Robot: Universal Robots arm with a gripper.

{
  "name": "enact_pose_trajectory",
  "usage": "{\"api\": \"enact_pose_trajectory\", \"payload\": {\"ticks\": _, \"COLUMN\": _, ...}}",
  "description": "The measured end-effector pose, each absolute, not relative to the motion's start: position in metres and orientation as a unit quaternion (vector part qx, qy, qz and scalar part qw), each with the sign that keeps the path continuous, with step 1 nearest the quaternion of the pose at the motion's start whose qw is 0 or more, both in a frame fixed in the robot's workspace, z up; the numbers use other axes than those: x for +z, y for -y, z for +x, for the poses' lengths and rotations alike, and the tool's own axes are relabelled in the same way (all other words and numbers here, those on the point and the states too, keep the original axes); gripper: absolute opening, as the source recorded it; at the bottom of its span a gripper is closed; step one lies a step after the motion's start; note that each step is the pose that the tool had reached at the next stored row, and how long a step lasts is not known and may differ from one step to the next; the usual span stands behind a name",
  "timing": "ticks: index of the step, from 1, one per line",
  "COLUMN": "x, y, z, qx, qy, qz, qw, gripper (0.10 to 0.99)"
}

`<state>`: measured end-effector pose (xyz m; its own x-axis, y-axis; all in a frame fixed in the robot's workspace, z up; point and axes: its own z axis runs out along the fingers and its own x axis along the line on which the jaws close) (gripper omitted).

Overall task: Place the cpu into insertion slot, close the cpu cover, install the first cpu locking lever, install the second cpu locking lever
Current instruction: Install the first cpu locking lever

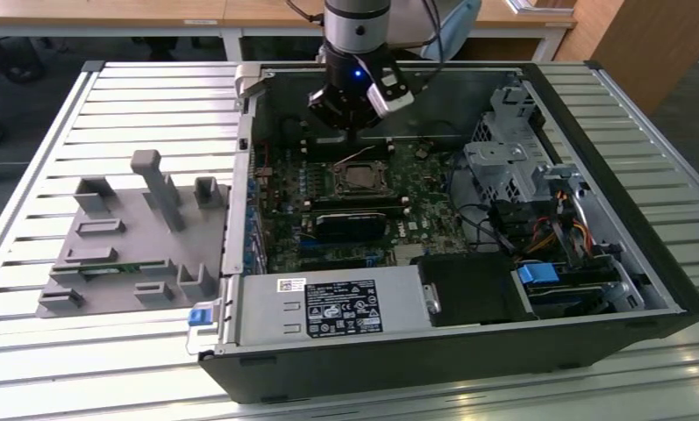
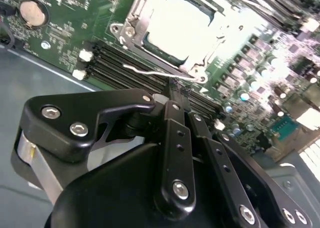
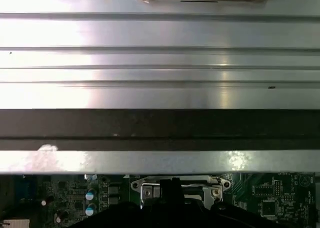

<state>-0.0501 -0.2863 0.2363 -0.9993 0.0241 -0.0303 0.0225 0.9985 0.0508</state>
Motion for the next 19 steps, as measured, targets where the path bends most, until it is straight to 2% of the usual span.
{"api": "enact_pose_trajectory", "payload": {"ticks": 19, "x": 0.225, "y": 0.283, "z": -0.035, "qx": 0.025, "qy": -0.999, "qz": 0.012, "qw": 0.015, "gripper": 0.106}}
